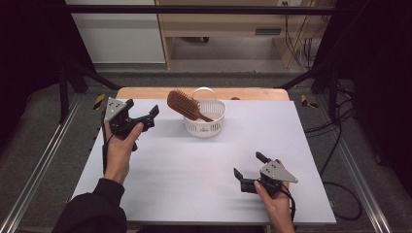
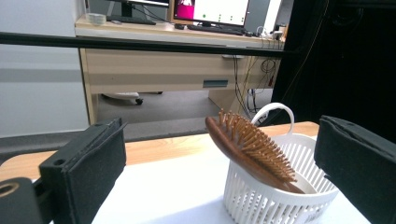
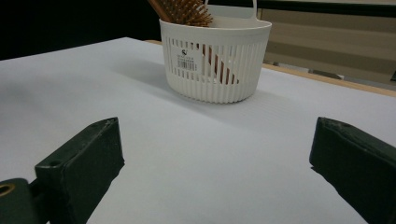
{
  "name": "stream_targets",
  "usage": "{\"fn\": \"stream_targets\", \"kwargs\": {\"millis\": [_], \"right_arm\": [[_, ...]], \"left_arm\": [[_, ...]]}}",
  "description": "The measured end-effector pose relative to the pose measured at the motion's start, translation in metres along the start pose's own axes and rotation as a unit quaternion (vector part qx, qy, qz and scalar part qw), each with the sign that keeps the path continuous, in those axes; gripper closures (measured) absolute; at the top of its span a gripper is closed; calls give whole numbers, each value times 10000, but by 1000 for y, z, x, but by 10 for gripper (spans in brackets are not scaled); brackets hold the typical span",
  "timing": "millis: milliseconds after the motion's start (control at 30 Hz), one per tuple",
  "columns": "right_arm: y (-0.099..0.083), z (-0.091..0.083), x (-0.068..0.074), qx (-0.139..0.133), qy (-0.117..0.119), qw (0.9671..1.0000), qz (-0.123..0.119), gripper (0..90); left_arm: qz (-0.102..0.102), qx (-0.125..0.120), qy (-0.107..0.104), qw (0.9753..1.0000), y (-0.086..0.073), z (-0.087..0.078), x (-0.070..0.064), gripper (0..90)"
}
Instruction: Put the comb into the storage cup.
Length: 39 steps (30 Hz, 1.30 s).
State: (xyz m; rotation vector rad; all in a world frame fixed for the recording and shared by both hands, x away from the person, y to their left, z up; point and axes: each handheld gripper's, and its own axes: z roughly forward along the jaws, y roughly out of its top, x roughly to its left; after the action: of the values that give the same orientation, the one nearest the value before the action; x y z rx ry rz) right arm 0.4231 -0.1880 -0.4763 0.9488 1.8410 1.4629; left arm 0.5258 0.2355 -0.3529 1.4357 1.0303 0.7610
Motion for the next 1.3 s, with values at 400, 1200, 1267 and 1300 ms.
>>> {"fn": "stream_targets", "kwargs": {"millis": [400, 1200, 1267, 1300], "right_arm": [[0, 1, 3, 42, 45, 10000, -48, 28], [0, -2, 0, 18, 7, 10000, 4, 27], [-1, -1, 0, 56, -3, 10000, -11, 27], [-1, -1, 0, 57, -10, 10000, -13, 27]], "left_arm": [[-73, 7, -27, 10000, -8, -27, 4, 21], [197, -132, 126, 9996, -21, -87, 26, 20], [224, -136, 141, 9996, -20, -89, 27, 20], [270, -153, 186, 9993, -19, -94, 29, 20]]}}
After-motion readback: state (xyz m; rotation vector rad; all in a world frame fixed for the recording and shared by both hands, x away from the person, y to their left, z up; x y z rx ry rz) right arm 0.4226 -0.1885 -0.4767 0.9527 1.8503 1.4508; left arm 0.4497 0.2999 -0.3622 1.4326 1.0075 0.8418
